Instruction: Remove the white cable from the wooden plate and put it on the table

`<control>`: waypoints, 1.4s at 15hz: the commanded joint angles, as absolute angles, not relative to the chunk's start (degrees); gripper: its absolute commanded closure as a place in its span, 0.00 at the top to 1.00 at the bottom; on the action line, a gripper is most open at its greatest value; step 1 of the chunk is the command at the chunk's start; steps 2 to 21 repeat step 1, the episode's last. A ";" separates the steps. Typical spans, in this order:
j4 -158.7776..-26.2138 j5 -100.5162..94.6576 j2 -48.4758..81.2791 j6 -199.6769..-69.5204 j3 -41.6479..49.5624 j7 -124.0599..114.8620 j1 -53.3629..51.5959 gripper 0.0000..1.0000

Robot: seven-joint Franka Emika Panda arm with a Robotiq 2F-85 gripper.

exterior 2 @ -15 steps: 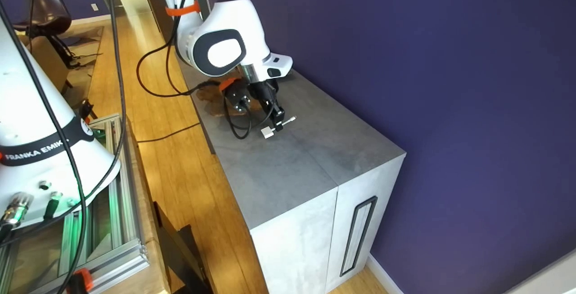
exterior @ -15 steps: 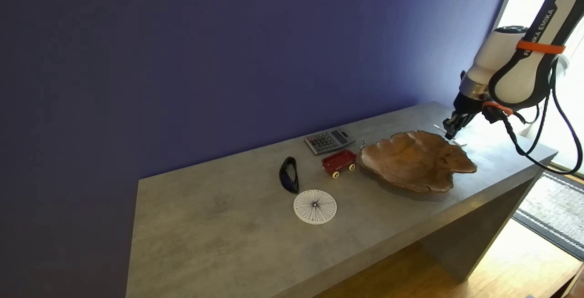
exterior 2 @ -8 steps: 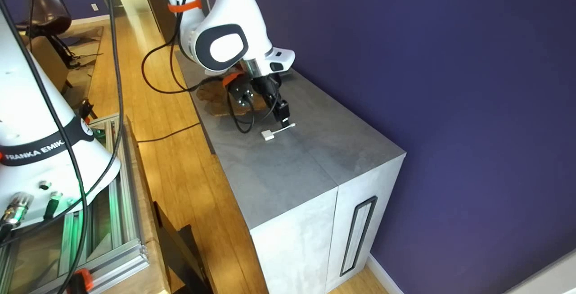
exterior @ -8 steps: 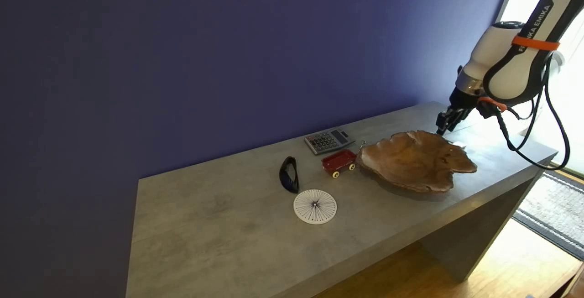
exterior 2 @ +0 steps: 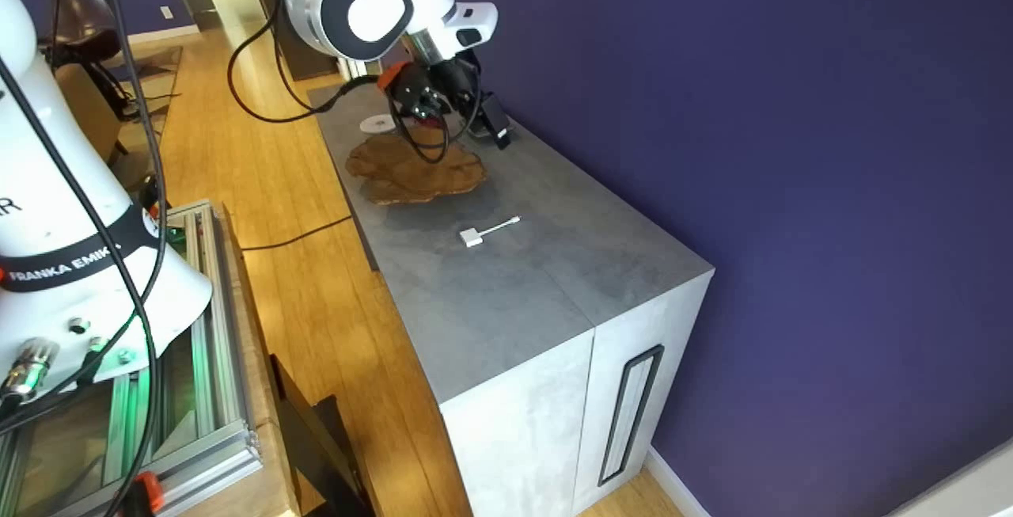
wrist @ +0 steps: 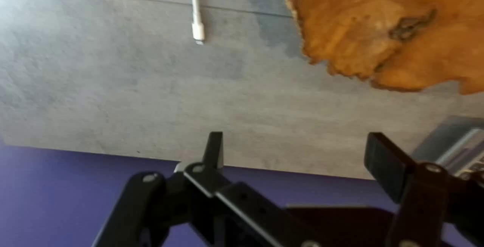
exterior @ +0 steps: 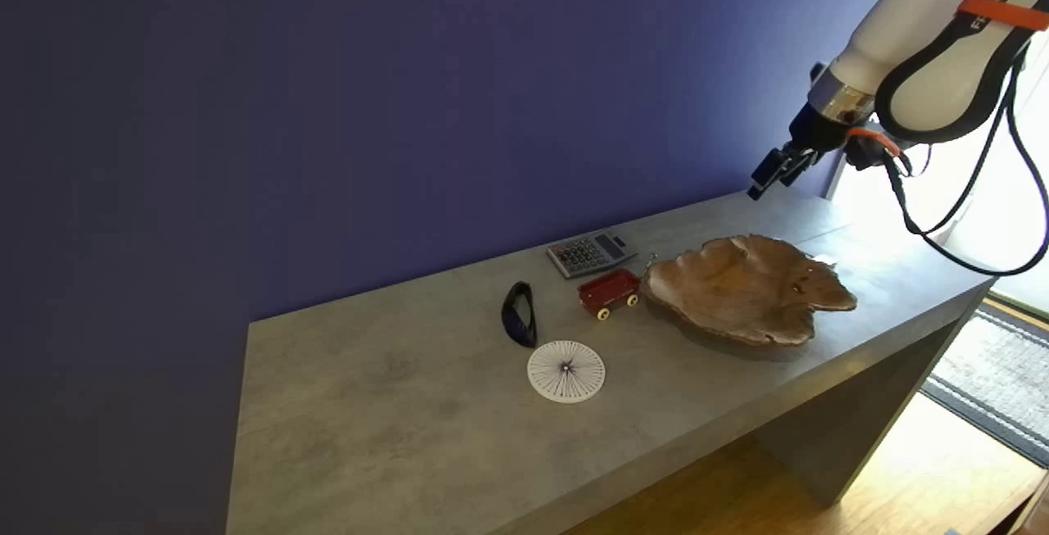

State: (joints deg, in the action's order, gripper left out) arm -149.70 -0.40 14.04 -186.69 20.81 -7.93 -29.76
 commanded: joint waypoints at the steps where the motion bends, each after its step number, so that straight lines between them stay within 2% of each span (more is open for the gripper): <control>1: -150.56 -0.58 12.20 -186.69 18.62 -7.81 -29.21 1.00; 21: -150.56 -0.58 12.20 -186.69 18.62 -7.81 -29.21 1.00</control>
